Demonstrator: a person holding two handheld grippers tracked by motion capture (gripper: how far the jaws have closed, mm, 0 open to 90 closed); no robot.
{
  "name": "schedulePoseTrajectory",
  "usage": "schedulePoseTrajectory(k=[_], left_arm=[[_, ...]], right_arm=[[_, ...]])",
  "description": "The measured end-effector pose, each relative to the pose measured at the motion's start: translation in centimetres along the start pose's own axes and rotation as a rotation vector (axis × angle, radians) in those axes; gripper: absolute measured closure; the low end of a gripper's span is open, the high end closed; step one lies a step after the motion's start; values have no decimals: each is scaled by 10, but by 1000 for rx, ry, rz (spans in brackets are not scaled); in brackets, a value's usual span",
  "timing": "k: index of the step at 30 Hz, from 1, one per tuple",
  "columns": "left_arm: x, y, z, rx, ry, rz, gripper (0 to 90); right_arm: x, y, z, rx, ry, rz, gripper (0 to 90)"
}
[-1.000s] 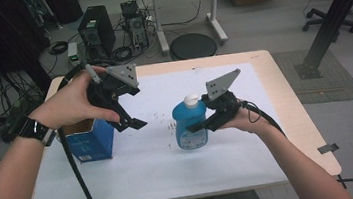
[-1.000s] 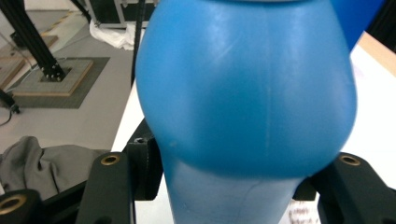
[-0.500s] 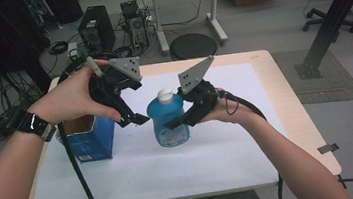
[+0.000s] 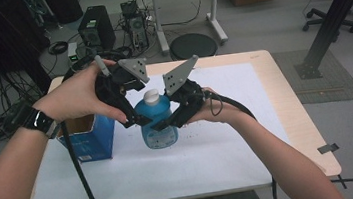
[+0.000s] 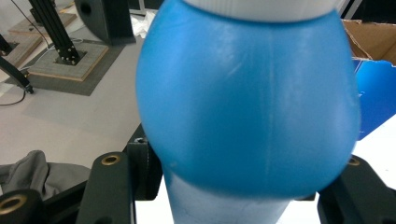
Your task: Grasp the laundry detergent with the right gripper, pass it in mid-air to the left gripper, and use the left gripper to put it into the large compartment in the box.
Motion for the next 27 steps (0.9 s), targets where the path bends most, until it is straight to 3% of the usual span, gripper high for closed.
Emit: schedulePoseTrajectory(k=[15,27], left_arm=[[-7,9,3,8,15,-42,55],[-9,12,4,25,13,-58,152]], right_arm=[[1,3,-2,2,-18,-17,427],[1,1,-2,11,-20,-21,427]])
Point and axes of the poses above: each handheld gripper's, and its own axes: y roughly forward along the jaws, x roughly out of its underside, z roughly to its right, the point moved 8 cm from there along y, roughly forward along the jaws, and after that the axes turned 5 degrees about x, right-handed, at the moved point
